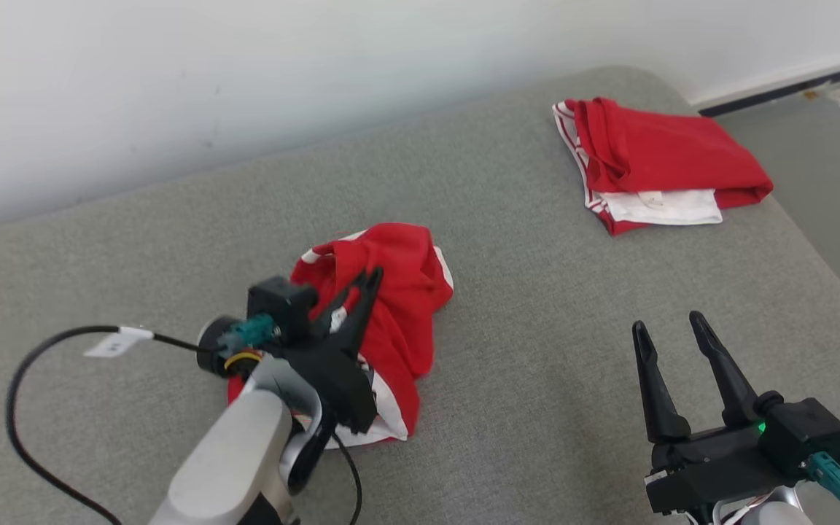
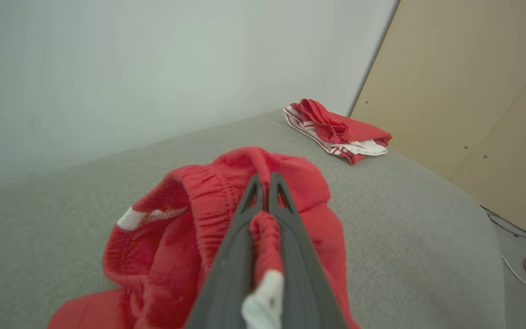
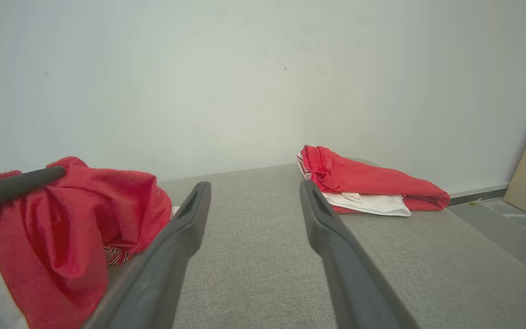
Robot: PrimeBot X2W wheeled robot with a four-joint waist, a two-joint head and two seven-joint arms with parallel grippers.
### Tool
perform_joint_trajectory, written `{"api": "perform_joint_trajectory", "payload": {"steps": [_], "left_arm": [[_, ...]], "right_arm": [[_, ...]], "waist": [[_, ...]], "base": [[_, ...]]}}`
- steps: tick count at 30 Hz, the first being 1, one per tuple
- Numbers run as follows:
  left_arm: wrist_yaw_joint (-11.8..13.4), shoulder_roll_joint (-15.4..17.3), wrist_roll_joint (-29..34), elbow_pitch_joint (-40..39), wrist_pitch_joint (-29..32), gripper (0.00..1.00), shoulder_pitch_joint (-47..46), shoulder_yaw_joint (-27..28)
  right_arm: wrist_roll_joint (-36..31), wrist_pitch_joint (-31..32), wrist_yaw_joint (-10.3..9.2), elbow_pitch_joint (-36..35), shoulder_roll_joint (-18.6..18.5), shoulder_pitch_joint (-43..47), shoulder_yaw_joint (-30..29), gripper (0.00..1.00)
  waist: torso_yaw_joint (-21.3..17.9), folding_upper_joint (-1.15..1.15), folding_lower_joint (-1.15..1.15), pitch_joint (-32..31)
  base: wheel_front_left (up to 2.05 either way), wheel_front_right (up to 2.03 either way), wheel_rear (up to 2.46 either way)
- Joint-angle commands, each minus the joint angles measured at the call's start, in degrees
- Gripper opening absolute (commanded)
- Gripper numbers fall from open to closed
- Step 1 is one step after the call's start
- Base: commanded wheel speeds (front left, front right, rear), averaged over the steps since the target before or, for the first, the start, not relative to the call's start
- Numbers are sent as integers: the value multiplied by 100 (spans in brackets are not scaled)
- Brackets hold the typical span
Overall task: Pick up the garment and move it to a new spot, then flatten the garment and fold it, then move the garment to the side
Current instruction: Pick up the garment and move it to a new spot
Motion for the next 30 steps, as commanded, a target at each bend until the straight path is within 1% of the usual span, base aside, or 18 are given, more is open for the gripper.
{"api": "perform_joint_trajectory", "payload": {"steps": [1,6,9,10,11,18,24,27,30], "left_arm": [[20,12,-76,147,-115,0,76,-94],[95,12,-260,756,-426,0,33,-483],[149,11,-399,988,-594,0,-57,-676],[183,10,-494,1082,-684,93,-95,-794],[228,12,-524,1103,-730,100,-117,-829],[379,12,-716,1108,-885,100,-71,-988],[501,12,-765,902,-945,100,88,-904],[534,76,-642,638,-942,100,240,-766],[591,188,-454,133,-944,100,562,-569]], "right_arm": [[-9,2,-6,-4,15,-38,-2,100],[-28,2,-6,13,-5,-98,7,100],[-21,3,-6,28,-40,-100,43,100],[-13,3,-6,50,-56,-94,62,100],[-7,3,-6,59,-61,-84,79,100],[21,3,-6,70,-92,-3,135,100],[38,3,-6,78,-121,103,138,100],[43,3,-6,72,-136,155,140,100],[39,3,-6,43,-160,187,126,100]], "waist": [[-35,0,-1,184],[5,0,-1,268],[48,0,-1,229],[92,0,-1,166],[111,0,-1,130],[288,0,-1,-101],[506,0,-1,-289],[620,0,-1,-383],[735,0,-1,-467]], "base": [[0,0,0],[0,0,0],[0,0,0],[0,0,0],[0,0,0],[0,0,0],[0,0,0],[0,0,0],[0,0,0]]}}
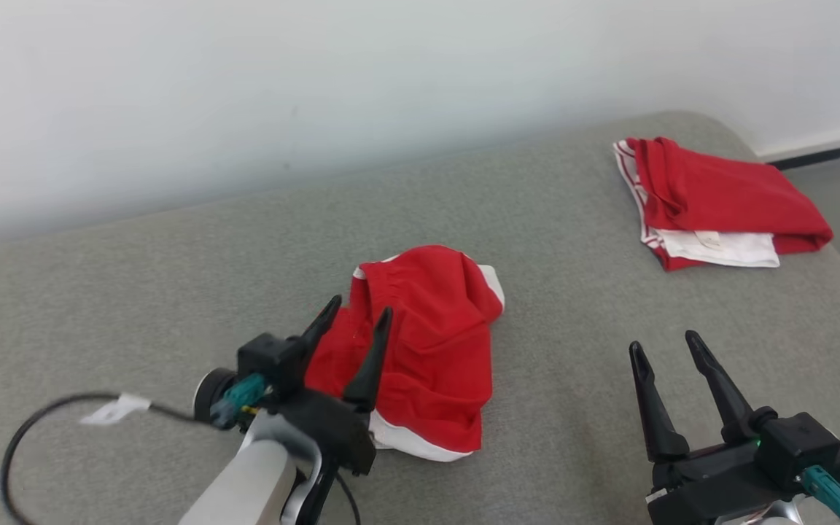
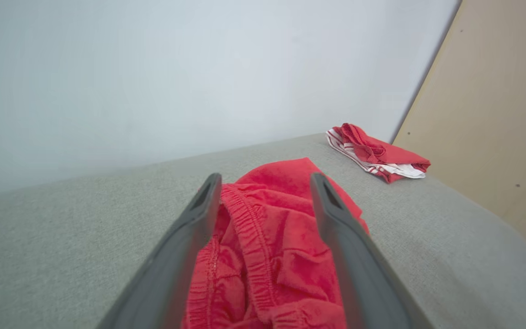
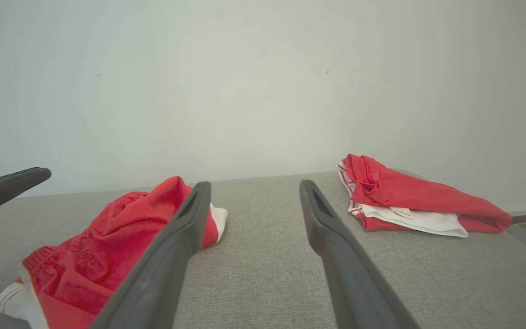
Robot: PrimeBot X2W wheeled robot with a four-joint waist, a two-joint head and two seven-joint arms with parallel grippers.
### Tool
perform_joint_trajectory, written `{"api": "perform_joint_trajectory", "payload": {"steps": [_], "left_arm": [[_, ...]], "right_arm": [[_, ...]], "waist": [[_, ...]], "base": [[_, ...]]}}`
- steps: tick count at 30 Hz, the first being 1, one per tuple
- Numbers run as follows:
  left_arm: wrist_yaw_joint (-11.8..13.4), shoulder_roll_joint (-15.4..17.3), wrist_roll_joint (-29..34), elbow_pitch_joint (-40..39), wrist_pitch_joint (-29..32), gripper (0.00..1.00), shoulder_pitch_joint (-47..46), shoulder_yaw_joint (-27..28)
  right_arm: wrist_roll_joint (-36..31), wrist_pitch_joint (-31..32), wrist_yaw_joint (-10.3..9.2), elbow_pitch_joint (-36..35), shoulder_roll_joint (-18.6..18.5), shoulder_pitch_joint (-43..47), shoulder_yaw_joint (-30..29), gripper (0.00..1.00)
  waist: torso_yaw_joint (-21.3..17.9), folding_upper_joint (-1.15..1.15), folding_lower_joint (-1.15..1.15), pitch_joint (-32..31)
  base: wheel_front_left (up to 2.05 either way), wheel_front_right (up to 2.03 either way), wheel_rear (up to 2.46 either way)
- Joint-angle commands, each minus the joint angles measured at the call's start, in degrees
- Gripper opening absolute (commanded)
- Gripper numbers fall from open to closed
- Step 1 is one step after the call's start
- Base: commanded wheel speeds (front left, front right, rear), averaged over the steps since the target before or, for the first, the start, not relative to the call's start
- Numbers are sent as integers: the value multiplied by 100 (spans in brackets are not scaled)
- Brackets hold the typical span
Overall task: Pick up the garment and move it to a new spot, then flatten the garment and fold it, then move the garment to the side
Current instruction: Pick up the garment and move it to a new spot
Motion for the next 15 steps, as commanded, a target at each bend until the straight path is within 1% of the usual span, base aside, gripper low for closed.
{"api": "perform_joint_trajectory", "payload": {"steps": [1,4,8,12,15], "left_arm": [[58,115,148,-266,-29,100,317,126],[193,234,289,-828,-29,100,812,421],[391,374,481,-1675,-30,100,1573,960],[467,418,691,-2473,-29,100,2356,1517],[507,362,854,-2968,-26,100,2893,1981]], "right_arm": [[32,3,-6,-28,-55,80,-7,100],[27,3,-6,-55,-73,176,-108,100],[-5,3,-6,-101,-74,309,-197,100],[-52,3,-6,-172,-36,463,-272,100],[-101,3,-6,-221,13,587,-305,100]], "waist": [[174,0,1,-150],[319,0,1,-232],[494,0,1,-331],[671,0,1,-427],[777,0,1,-514]], "base": [[0,0,0],[0,0,0],[0,0,0],[0,0,0],[0,0,0]]}}
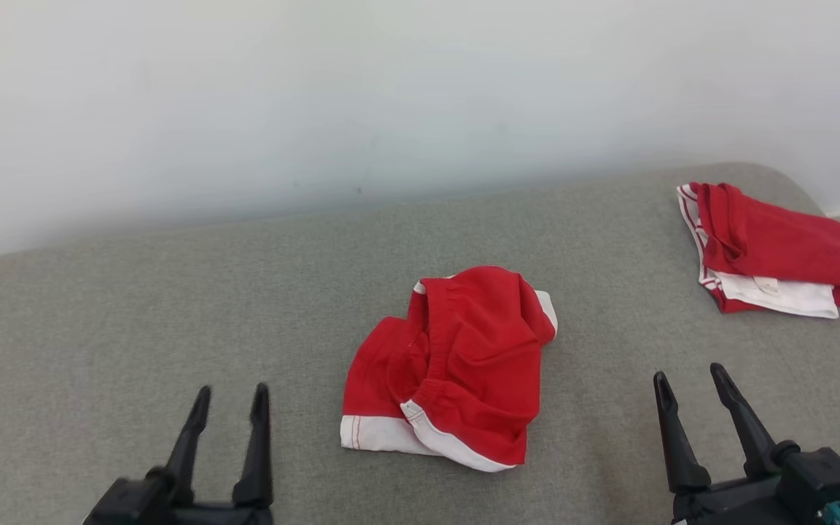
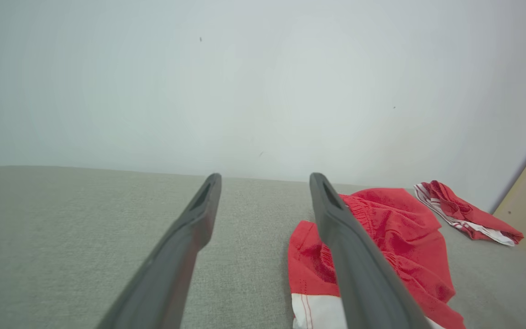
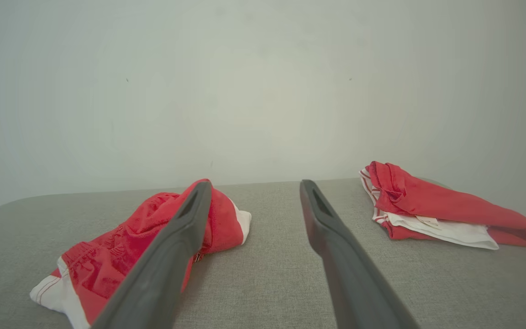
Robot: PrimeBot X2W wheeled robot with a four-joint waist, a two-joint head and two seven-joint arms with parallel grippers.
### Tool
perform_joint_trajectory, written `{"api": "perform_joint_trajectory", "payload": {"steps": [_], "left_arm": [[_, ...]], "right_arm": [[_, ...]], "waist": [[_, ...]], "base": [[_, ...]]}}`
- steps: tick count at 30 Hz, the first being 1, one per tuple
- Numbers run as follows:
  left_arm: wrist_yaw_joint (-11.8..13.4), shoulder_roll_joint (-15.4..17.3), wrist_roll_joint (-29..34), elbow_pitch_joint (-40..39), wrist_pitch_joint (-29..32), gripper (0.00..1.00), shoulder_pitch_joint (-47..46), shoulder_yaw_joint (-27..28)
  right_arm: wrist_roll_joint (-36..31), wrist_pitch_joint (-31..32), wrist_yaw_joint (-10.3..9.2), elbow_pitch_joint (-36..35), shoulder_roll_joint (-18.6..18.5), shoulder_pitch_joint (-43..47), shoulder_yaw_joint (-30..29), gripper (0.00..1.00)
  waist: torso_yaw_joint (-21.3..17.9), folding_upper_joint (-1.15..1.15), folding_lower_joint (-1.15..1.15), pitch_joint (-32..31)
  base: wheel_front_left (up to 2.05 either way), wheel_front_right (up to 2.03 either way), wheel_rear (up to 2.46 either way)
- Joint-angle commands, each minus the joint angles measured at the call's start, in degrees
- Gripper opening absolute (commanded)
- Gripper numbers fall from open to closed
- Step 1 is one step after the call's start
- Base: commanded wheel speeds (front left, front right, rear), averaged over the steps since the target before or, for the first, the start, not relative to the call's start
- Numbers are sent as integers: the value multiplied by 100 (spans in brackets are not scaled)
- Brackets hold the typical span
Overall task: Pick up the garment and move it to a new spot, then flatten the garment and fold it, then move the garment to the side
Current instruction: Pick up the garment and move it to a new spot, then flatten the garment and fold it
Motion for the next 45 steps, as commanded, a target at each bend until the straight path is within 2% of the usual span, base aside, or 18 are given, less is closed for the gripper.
{"api": "perform_joint_trajectory", "payload": {"steps": [1,4,7,13,21,32,43,45], "left_arm": [[-6,-32,158,-240,-19,100,322,231],[-94,-89,381,-594,-19,100,752,563],[-297,-158,601,-849,-19,100,1125,773],[-493,-232,1214,-999,-19,100,1730,1068],[-689,-418,1355,-940,-19,100,2021,1328],[-844,-479,1417,-813,-20,100,1996,1345],[-837,-486,1376,-717,-20,100,2037,1291],[-899,-487,1342,-671,-20,100,2032,1238]], "right_arm": [[-49,3,-6,-48,42,136,-19,100],[-96,3,-6,-85,116,282,-68,100],[-161,3,-6,-107,190,428,-105,100],[-252,3,-6,-145,289,732,-145,100],[-283,3,-6,-110,344,966,-142,100],[-231,3,-6,-60,374,954,-47,100],[-182,3,-6,-71,317,936,-38,100],[-164,3,-6,-74,307,915,-35,100]], "waist": [[172,0,1,-168],[273,0,1,-277],[345,0,1,-379],[440,0,1,-531],[451,0,1,-644],[426,0,1,-647],[444,0,1,-615],[436,0,1,-586]], "base": [[0,0,0],[0,0,0],[0,0,0],[0,0,0],[0,0,0],[0,0,0],[0,0,0],[0,0,0]]}}
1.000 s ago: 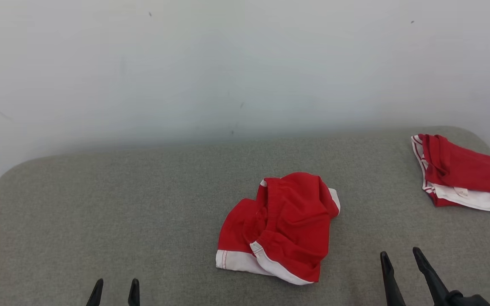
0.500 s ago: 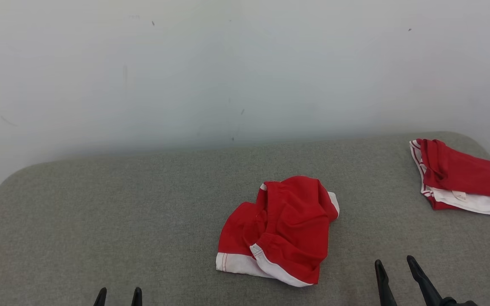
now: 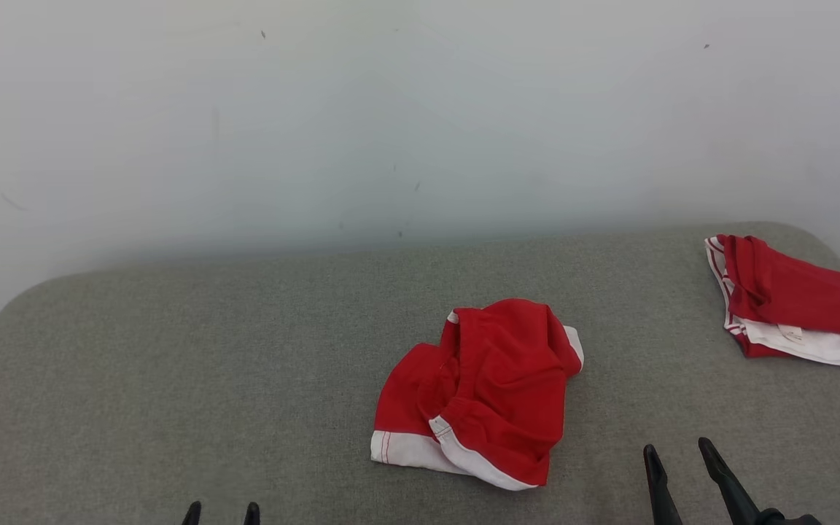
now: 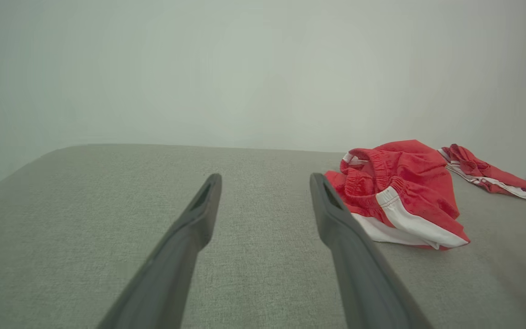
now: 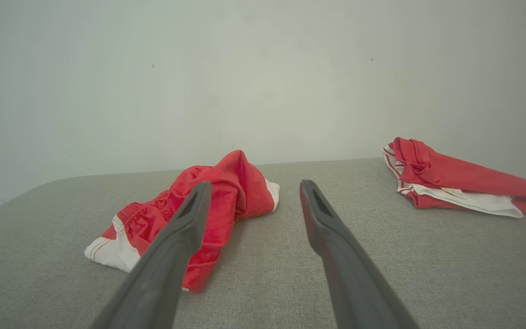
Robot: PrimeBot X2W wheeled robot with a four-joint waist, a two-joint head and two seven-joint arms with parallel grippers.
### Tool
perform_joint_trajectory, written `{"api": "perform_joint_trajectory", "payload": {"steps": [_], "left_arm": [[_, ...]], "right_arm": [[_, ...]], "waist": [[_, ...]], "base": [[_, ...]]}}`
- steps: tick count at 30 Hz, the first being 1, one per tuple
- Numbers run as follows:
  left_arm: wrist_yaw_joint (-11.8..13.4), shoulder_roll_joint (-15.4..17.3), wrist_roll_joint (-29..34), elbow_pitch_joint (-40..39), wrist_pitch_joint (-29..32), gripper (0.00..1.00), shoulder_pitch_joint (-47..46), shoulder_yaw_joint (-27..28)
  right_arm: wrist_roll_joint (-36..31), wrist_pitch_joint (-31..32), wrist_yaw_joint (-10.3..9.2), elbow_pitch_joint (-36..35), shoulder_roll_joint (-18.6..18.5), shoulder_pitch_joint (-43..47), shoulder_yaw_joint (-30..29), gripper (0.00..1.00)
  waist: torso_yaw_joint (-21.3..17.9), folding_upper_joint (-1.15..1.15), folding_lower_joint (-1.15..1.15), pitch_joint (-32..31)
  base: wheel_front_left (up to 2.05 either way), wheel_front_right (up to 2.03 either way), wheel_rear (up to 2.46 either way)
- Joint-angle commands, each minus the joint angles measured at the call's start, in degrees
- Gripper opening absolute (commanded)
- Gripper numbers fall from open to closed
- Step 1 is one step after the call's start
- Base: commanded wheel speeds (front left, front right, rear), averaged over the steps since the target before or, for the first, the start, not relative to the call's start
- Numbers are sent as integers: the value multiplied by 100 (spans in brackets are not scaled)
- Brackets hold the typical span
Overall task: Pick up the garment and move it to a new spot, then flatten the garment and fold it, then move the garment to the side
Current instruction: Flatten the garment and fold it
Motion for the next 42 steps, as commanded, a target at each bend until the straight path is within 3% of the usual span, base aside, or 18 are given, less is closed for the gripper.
{"api": "perform_joint_trajectory", "payload": {"steps": [1,6,10,14,23,42], "left_arm": [[-67,0,-37,41,-20,100,38,-56],[-522,12,64,366,-20,100,-385,-516],[-675,177,136,808,-20,100,-937,-1121],[-690,496,-78,1394,-20,100,-1766,-2045],[-695,853,-437,2365,-20,100,-2989,-3062],[-695,1086,-750,3141,-20,100,-4641,-4376]], "right_arm": [[44,4,-6,-7,-32,-12,11,100],[78,5,-6,-13,-90,-130,10,100],[100,4,-6,-9,-162,-246,56,100],[117,4,-6,-13,-253,-393,114,100],[130,4,-6,-36,-329,-575,115,100],[175,4,-6,-116,-248,-975,-65,100]], "waist": [[-7,0,0,40],[-24,0,0,205],[-76,0,0,370],[-200,0,0,536],[-408,0,0,793],[-516,0,0,1558]], "base": [[0,0,0],[0,0,0],[0,0,0],[0,0,0],[0,0,0],[0,0,0]]}}
